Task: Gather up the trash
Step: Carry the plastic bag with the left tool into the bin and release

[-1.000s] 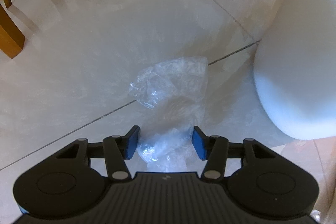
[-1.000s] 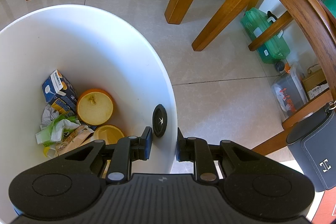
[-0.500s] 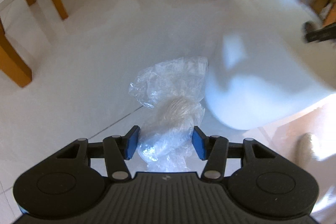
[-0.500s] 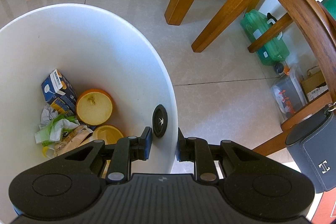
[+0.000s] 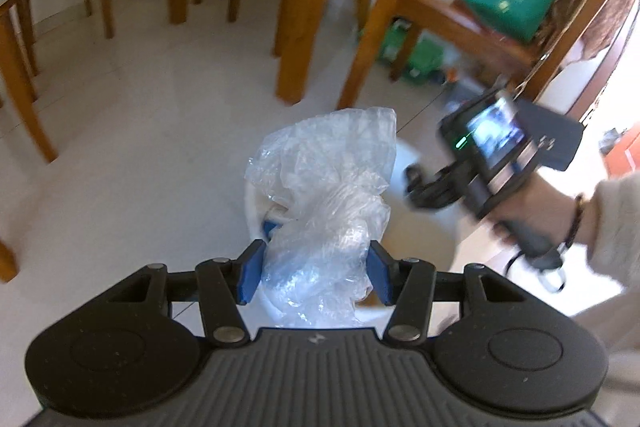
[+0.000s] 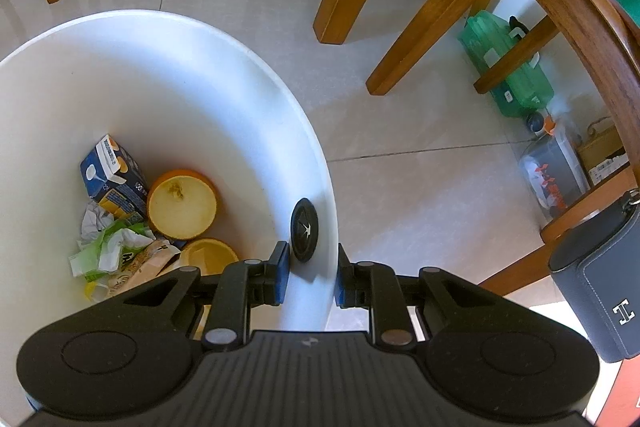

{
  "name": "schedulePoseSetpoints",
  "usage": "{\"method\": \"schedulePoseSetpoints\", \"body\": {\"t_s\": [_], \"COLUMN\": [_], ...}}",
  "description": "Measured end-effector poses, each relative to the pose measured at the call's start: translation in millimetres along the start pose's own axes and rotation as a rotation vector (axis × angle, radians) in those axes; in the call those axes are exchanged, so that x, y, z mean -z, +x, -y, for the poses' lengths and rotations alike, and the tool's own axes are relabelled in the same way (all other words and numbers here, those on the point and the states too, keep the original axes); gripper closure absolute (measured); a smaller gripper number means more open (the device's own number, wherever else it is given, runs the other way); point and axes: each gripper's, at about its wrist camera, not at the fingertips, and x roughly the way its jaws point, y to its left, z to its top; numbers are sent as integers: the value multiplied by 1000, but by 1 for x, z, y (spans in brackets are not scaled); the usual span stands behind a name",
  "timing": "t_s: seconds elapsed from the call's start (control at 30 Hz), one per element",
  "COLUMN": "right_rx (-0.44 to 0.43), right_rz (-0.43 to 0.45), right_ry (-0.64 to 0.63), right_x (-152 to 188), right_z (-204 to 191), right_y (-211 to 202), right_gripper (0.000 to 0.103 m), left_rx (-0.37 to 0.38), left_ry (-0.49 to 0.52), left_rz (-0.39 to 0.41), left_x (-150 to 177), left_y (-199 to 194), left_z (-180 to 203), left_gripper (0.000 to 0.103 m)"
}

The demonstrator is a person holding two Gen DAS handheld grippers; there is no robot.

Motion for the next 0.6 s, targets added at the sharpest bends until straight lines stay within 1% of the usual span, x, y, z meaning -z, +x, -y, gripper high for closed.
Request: {"method": "schedulePoseSetpoints", "body": {"t_s": [0.03,0.07,0.1,0.13,0.2,0.4,0.6], "right_rx": [0,0,0,-1,-6,-11,-9], "right_rz": [1,2,2,2,-3,-3,-2], "right_ry": [-2,-5,-8,-9,-5,-7,-14], "right_x": [0,1,1,1,1,1,1], "right_z": [0,0,0,0,0,1,0], "right_y": [0,0,0,0,1,1,3], "right_gripper": [78,78,78,78,78,78,78], "left_rx": [4,6,2,-13,-38,-99,-189], "left_ry": [0,-2,-8,-12,-5,15,65], "left_rz": [11,26,40,56,85,72,98], "left_x": [-1,-4,-6,-5,-4,3,21], "left_y": [5,9,14,19,16,14,11], "left_z": [9,13,16,17,23,18,20], "left_gripper": [44,37,15,4,4,4,1]}}
